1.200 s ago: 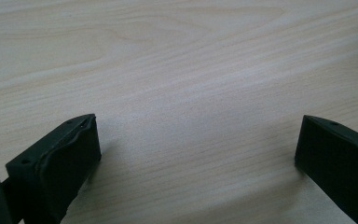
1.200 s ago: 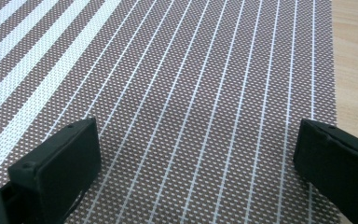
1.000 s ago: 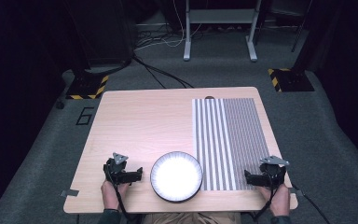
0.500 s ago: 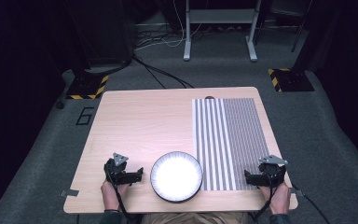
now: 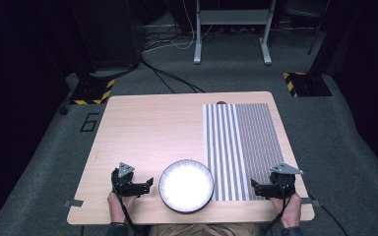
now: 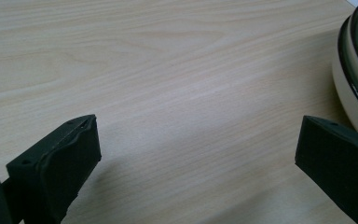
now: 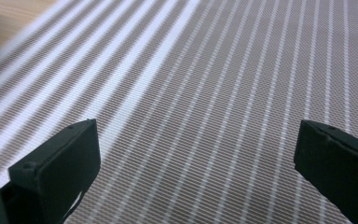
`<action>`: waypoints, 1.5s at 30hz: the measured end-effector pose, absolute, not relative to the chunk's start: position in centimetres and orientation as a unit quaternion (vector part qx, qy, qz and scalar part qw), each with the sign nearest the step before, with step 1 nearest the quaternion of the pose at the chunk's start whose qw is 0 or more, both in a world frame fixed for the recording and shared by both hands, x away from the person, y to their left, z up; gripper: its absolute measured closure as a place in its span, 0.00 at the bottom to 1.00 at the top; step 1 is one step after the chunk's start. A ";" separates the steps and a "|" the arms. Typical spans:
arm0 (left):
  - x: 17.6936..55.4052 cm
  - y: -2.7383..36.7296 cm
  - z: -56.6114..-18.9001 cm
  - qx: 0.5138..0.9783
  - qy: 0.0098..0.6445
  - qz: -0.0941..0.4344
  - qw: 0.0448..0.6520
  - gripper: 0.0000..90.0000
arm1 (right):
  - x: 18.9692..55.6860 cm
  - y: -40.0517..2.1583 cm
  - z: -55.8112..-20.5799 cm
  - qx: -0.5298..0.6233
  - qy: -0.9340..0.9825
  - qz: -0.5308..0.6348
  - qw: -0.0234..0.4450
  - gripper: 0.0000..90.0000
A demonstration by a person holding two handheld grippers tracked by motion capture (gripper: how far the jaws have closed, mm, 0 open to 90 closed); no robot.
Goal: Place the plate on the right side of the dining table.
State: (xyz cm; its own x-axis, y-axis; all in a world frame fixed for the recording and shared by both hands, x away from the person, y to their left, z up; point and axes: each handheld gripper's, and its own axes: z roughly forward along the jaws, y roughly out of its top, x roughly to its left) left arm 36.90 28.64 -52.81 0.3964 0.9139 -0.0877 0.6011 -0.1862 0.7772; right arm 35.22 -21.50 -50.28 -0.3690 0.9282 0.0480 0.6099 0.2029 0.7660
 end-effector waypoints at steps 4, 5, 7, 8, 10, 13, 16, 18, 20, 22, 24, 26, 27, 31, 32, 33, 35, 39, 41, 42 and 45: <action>36.8 28.4 -52.8 0.745 0.507 0.197 0.386 0.00 | 35.0 -20.3 -49.7 0.499 0.753 0.372 0.214 0.00; 36.8 28.4 -52.8 0.745 0.505 0.197 0.388 0.00 | 35.0 -20.3 -49.7 0.499 0.753 0.372 0.214 0.00; 36.7 28.4 -52.8 0.744 0.504 0.192 0.394 0.00 | 35.0 -19.5 -49.3 0.488 0.756 0.382 0.209 0.00; 36.7 28.4 -52.8 0.744 0.504 0.192 0.394 0.00 | 35.0 -19.2 -49.2 0.484 0.758 0.385 0.208 0.00; 36.7 28.2 -52.8 0.744 0.504 0.186 0.397 0.00 | 34.9 -18.7 -49.0 0.477 0.760 0.392 0.202 0.00; 36.7 28.0 -52.9 0.746 0.501 0.183 0.399 0.00 | 34.9 -17.7 -48.7 0.465 0.765 0.400 0.195 0.00; 36.6 27.9 -52.8 0.748 0.496 0.179 0.404 0.00 | 34.9 -16.8 -48.6 0.453 0.770 0.407 0.188 0.00; 36.5 27.9 -52.8 0.750 0.493 0.177 0.404 0.00 | 35.0 -16.1 -48.5 0.446 0.775 0.408 0.186 0.00; 36.5 27.8 -52.8 0.750 0.488 0.174 0.410 0.00 | 35.0 -15.4 -48.5 0.434 0.783 0.406 0.182 0.00; 36.5 27.8 -52.8 0.751 0.486 0.174 0.411 0.00 | 35.1 -14.9 -48.4 0.427 0.788 0.405 0.180 0.00; 36.4 27.8 -52.8 0.754 0.482 0.172 0.412 0.00 | 35.1 -13.9 -48.4 0.412 0.800 0.401 0.173 0.00; 36.4 27.8 -52.8 0.755 0.481 0.171 0.413 0.00 | 35.1 -13.7 -48.4 0.409 0.801 0.401 0.172 0.00; 36.4 27.8 -52.8 0.755 0.479 0.170 0.415 0.00 | 35.1 -13.4 -48.4 0.407 0.803 0.402 0.168 0.00; 36.4 27.8 -52.8 0.755 0.476 0.169 0.418 0.00 | 35.2 -12.2 -48.3 0.393 0.807 0.416 0.150 0.00; 36.4 27.8 -52.8 0.755 0.476 0.169 0.418 0.00 | 35.2 -12.1 -48.3 0.390 0.808 0.416 0.147 0.00; 36.4 27.8 -52.8 0.757 0.474 0.168 0.418 0.00 | 35.2 -11.8 -48.3 0.388 0.809 0.418 0.144 0.00; 36.4 27.8 -52.8 0.757 0.473 0.167 0.418 0.00 | 35.2 -11.5 -48.3 0.386 0.810 0.420 0.139 0.00; 36.4 27.7 -52.8 0.758 0.472 0.165 0.420 0.00 | 35.4 -10.4 -48.1 0.371 0.815 0.425 0.129 0.00; 36.5 27.7 -52.8 0.759 0.470 0.162 0.420 0.00 | 35.6 -9.6 -48.1 0.365 0.817 0.431 0.119 0.00; 36.5 27.7 -52.8 0.759 0.469 0.163 0.421 0.00 | 35.7 -9.3 -48.1 0.362 0.817 0.433 0.115 0.00; 36.5 27.7 -52.8 0.762 0.467 0.159 0.420 0.00 | 35.8 -8.8 -48.2 0.356 0.820 0.435 0.109 0.00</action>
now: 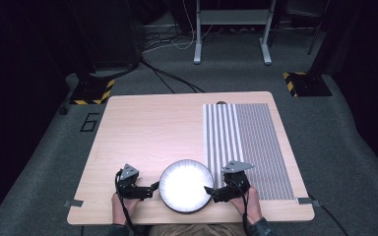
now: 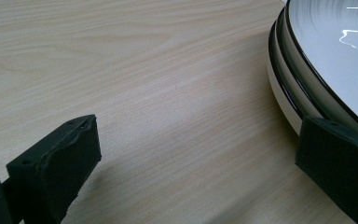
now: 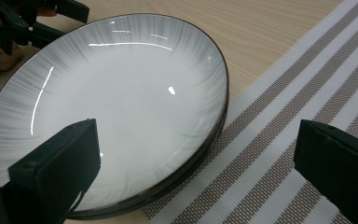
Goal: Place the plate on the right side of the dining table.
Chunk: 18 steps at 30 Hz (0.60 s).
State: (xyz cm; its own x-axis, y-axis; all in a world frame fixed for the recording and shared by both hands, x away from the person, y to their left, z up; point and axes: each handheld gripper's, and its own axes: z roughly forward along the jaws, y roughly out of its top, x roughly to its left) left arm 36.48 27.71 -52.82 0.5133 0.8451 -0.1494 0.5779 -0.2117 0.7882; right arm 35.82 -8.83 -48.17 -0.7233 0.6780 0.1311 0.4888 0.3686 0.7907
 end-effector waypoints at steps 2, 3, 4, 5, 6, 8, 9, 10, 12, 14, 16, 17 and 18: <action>36.5 27.7 -52.8 0.763 0.466 0.158 0.420 0.00 | 36.0 -8.1 -48.4 0.350 0.825 0.433 0.101 0.00; 36.5 27.7 -52.8 0.763 0.465 0.157 0.420 0.00 | 36.1 -8.0 -48.4 0.348 0.826 0.433 0.098 0.00; 36.5 27.7 -52.8 0.763 0.465 0.157 0.421 0.00 | 36.1 -8.0 -48.4 0.348 0.826 0.433 0.098 0.00; 36.5 27.7 -52.8 0.763 0.465 0.156 0.420 0.00 | 36.2 -7.6 -48.5 0.345 0.828 0.434 0.088 0.00; 36.5 27.7 -52.8 0.764 0.465 0.154 0.421 0.00 | 36.2 -7.4 -48.5 0.344 0.828 0.435 0.086 0.00; 36.5 27.7 -52.9 0.764 0.464 0.154 0.421 0.00 | 36.3 -7.1 -48.5 0.339 0.830 0.436 0.083 0.00; 36.5 27.7 -52.9 0.764 0.464 0.154 0.422 0.00 | 36.3 -7.1 -48.5 0.339 0.830 0.436 0.083 0.00; 36.5 27.7 -52.9 0.764 0.463 0.153 0.422 0.00 | 36.4 -6.9 -48.6 0.337 0.831 0.436 0.081 0.00; 36.5 27.7 -52.8 0.764 0.463 0.153 0.423 0.00 | 36.4 -6.5 -48.6 0.334 0.833 0.435 0.077 0.00; 36.5 27.7 -52.8 0.764 0.463 0.152 0.423 0.00 | 36.4 -6.4 -48.6 0.334 0.832 0.436 0.074 0.00; 36.5 27.7 -52.8 0.764 0.461 0.154 0.424 0.00 | 36.4 -6.0 -48.7 0.329 0.834 0.436 0.073 0.00; 36.5 27.7 -52.8 0.764 0.460 0.154 0.424 0.00 | 36.4 -6.0 -48.7 0.329 0.835 0.436 0.071 0.00; 36.4 27.7 -52.8 0.765 0.460 0.155 0.424 0.00 | 36.4 -6.0 -48.7 0.329 0.835 0.436 0.071 0.00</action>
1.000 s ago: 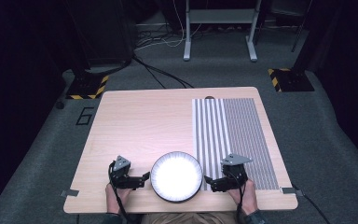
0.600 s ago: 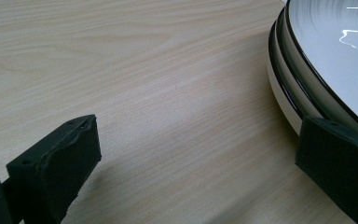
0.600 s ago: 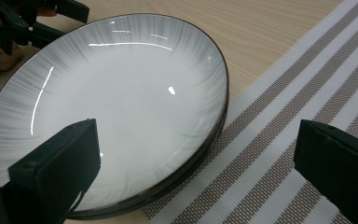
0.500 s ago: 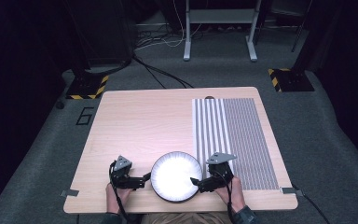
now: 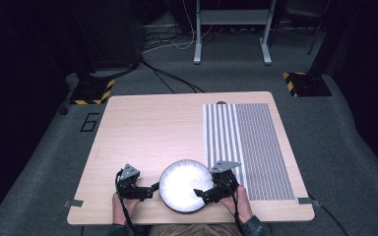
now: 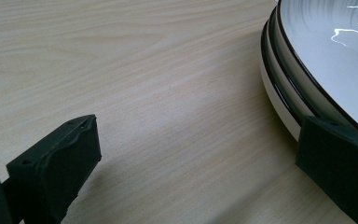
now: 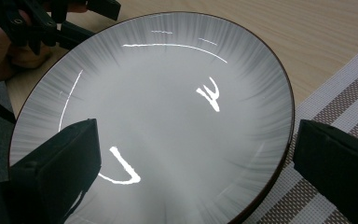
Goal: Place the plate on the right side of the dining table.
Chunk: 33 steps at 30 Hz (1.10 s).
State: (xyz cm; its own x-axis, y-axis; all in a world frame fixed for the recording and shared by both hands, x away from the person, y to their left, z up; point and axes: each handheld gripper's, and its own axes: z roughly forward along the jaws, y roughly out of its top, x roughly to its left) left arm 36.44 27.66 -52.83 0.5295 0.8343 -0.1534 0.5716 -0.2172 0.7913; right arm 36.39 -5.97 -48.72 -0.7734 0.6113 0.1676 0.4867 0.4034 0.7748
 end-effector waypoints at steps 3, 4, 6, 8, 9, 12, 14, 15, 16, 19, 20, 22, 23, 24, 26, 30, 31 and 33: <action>36.5 27.6 -52.8 0.765 0.459 0.153 0.424 0.00 | 36.3 -5.8 -48.8 0.330 0.835 0.435 0.073 0.00; 36.5 27.6 -52.8 0.765 0.459 0.153 0.424 0.00 | 36.3 -5.8 -48.8 0.330 0.835 0.435 0.073 0.00; 36.5 27.6 -52.8 0.766 0.459 0.152 0.423 0.00 | 36.3 -5.8 -48.8 0.331 0.833 0.437 0.074 0.00; 36.5 27.6 -52.8 0.766 0.459 0.152 0.423 0.00 | 36.3 -5.8 -48.8 0.331 0.833 0.437 0.074 0.00; 36.5 27.6 -52.8 0.766 0.460 0.152 0.423 0.00 | 36.3 -5.8 -48.8 0.332 0.832 0.437 0.078 0.01; 36.5 27.6 -52.8 0.766 0.461 0.153 0.421 0.00 | 36.3 -5.8 -48.8 0.332 0.831 0.438 0.080 0.01; 36.5 27.6 -52.8 0.765 0.461 0.154 0.422 0.00 | 36.2 -5.7 -48.8 0.332 0.832 0.438 0.079 0.00; 36.5 27.6 -52.8 0.765 0.462 0.155 0.421 0.00 | 36.2 -5.7 -48.8 0.332 0.832 0.437 0.081 0.00; 36.4 27.5 -52.8 0.765 0.462 0.155 0.421 0.00 | 36.2 -5.7 -48.8 0.332 0.832 0.436 0.082 0.00; 36.4 27.5 -52.8 0.765 0.462 0.155 0.421 0.00 | 36.1 -5.7 -48.9 0.333 0.831 0.437 0.081 0.00; 36.4 27.5 -52.8 0.765 0.462 0.155 0.421 0.00 | 36.1 -5.7 -48.9 0.334 0.831 0.438 0.082 0.00; 36.5 27.5 -52.8 0.765 0.463 0.154 0.421 0.00 | 36.1 -5.7 -48.9 0.334 0.830 0.438 0.083 0.00; 36.5 27.5 -52.8 0.765 0.462 0.154 0.421 0.00 | 36.0 -5.6 -48.9 0.336 0.829 0.439 0.086 0.00; 36.5 27.5 -52.8 0.765 0.463 0.154 0.421 0.00 | 36.0 -5.6 -48.9 0.336 0.829 0.439 0.086 0.00; 36.5 27.6 -52.8 0.765 0.463 0.154 0.421 0.00 | 35.9 -5.4 -49.0 0.341 0.826 0.440 0.092 0.00; 36.5 27.6 -52.9 0.765 0.464 0.151 0.421 0.00 | 35.8 -5.4 -49.1 0.342 0.824 0.441 0.096 0.00; 36.5 27.5 -52.9 0.764 0.465 0.153 0.421 0.00 | 35.8 -5.3 -49.1 0.342 0.824 0.441 0.099 0.00; 36.5 27.5 -52.9 0.764 0.466 0.153 0.420 0.00 | 35.8 -5.3 -49.1 0.342 0.824 0.440 0.101 0.00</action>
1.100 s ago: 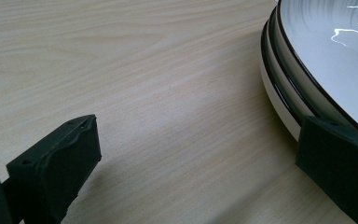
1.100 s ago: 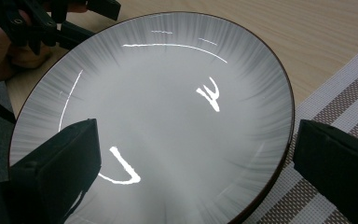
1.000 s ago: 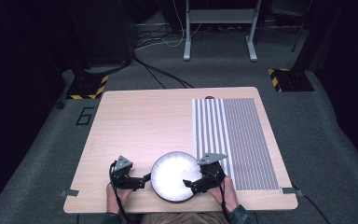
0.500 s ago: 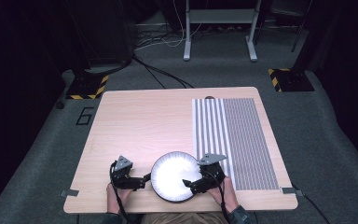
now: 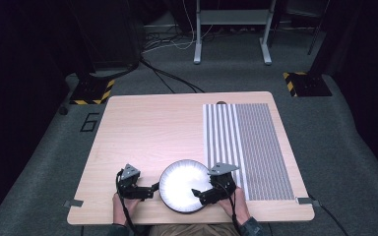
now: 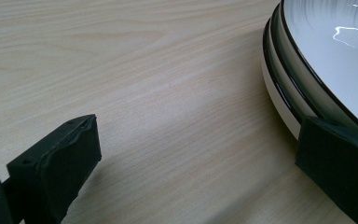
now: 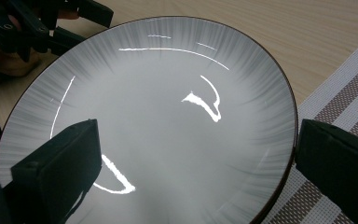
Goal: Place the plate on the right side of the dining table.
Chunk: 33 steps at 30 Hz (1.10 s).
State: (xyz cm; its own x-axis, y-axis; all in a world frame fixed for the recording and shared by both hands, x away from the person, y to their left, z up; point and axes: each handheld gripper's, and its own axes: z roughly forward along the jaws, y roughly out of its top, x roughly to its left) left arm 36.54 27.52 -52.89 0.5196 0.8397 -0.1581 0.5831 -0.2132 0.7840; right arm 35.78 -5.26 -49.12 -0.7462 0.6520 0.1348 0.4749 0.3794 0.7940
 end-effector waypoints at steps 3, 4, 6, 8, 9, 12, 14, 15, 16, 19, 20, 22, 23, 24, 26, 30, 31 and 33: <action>36.6 27.5 -52.9 0.765 0.467 0.151 0.417 0.00 | 35.7 -5.1 -49.2 0.342 0.824 0.441 0.100 0.01; 36.6 27.5 -52.9 0.765 0.468 0.151 0.417 0.00 | 35.7 -4.9 -49.3 0.341 0.824 0.443 0.095 0.01; 36.6 27.5 -52.9 0.765 0.469 0.149 0.415 0.00 | 35.7 -4.4 -49.7 0.339 0.830 0.433 0.094 0.02; 36.7 27.6 -52.9 0.765 0.470 0.147 0.416 0.00 | 35.8 -4.1 -49.9 0.339 0.832 0.430 0.094 0.02; 36.7 27.6 -52.9 0.765 0.471 0.145 0.416 0.00 | 35.9 -4.0 -49.9 0.341 0.831 0.430 0.092 0.02; 36.7 27.6 -52.9 0.764 0.472 0.141 0.416 0.00 | 35.9 -3.9 -49.9 0.343 0.830 0.430 0.093 0.02; 36.7 27.7 -53.0 0.759 0.477 0.140 0.419 0.00 | 35.9 -3.8 -50.0 0.343 0.830 0.429 0.095 0.03; 36.7 27.7 -53.0 0.759 0.477 0.140 0.419 0.00 | 35.9 -3.8 -50.0 0.343 0.830 0.429 0.095 0.03; 36.7 27.8 -52.9 0.760 0.478 0.137 0.419 0.00 | 35.9 -3.7 -50.1 0.345 0.830 0.427 0.095 0.03; 36.6 27.9 -53.0 0.754 0.486 0.133 0.421 0.00 | 36.0 -3.4 -50.4 0.342 0.833 0.424 0.095 0.04; 36.6 28.0 -53.0 0.753 0.488 0.132 0.421 0.00 | 36.1 -3.1 -50.7 0.344 0.835 0.420 0.093 0.05; 36.6 28.0 -53.0 0.752 0.490 0.130 0.421 0.00 | 36.2 -2.9 -50.9 0.344 0.836 0.417 0.091 0.05; 36.5 28.1 -53.0 0.751 0.492 0.129 0.421 0.00 | 36.3 -2.9 -51.1 0.349 0.830 0.426 0.084 0.06; 36.5 28.1 -53.0 0.751 0.492 0.129 0.421 0.00 | 36.3 -2.9 -51.1 0.349 0.830 0.426 0.084 0.06; 36.5 28.1 -53.0 0.751 0.493 0.127 0.421 0.00 | 36.4 -2.9 -51.2 0.350 0.828 0.432 0.080 0.07; 36.2 28.5 -53.0 0.737 0.506 0.107 0.435 0.00 | 36.4 -3.0 -51.3 0.347 0.827 0.434 0.081 0.07; 36.2 28.8 -53.0 0.736 0.507 0.103 0.435 0.00 | 36.4 -3.0 -51.3 0.347 0.827 0.435 0.082 0.07; 36.1 29.1 -52.9 0.732 0.512 0.100 0.437 0.00 | 36.3 -3.0 -51.3 0.350 0.825 0.435 0.081 0.08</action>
